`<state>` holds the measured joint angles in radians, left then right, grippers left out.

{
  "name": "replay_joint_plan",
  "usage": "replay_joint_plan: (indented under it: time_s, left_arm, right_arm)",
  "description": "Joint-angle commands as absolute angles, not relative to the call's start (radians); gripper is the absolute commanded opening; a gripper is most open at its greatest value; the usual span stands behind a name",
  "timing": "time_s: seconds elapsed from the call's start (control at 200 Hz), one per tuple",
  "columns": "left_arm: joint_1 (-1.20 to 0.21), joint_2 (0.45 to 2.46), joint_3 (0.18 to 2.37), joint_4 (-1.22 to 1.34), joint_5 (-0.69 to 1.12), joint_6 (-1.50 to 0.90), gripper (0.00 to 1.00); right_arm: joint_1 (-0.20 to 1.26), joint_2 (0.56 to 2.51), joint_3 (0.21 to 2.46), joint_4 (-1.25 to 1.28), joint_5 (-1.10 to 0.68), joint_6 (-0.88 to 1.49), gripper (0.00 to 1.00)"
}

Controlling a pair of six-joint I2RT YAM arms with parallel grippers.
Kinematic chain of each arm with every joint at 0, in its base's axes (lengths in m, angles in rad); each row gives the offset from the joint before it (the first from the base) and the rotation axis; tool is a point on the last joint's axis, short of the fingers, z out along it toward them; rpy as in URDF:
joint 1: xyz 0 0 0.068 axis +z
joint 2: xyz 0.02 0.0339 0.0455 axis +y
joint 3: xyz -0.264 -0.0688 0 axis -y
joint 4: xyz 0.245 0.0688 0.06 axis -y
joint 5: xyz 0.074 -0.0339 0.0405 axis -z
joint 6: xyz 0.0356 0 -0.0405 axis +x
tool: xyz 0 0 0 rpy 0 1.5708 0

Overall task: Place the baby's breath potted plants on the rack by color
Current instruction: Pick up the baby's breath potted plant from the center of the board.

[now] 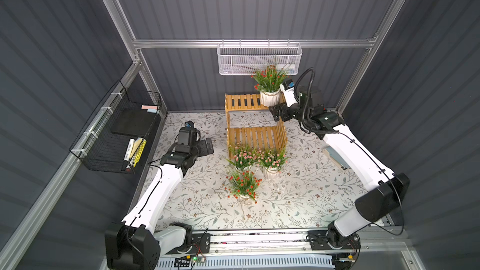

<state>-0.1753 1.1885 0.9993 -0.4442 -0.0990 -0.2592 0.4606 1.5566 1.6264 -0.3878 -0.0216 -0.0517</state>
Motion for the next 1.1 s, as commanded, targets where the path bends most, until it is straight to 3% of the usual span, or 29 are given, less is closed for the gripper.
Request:
replay_joint_plan:
  time_s: [0.0,0.21,0.505,0.815,1.096]
  left_arm:
    - [-0.183,1.181,1.016,-0.455,-0.063,-0.274,1.00]
    - [-0.264,1.119,0.943,-0.491,-0.069,-0.296,0.99]
    - [-0.484,0.907,0.744,-0.548,-0.200,-0.481,1.00]
    - [-0.840,0.964,0.765,-0.745,-0.429,-0.790,0.99]
    - [-1.212,0.997,0.704,-0.542,-0.518,-0.813,0.99]
  right_arm:
    - [0.517,1.427,1.476,-0.377,0.002,-0.012,0.99]
    - [0.681,1.253,1.224,-0.404,0.112,0.022,0.99]
    - [0.690,1.104,1.015,-0.376,0.066,0.106,0.99]
    - [0.691,1.083,1.001,-0.363,0.090,0.117,0.99]
    - [0.690,1.044,0.931,-0.353,0.120,0.145,0.99]
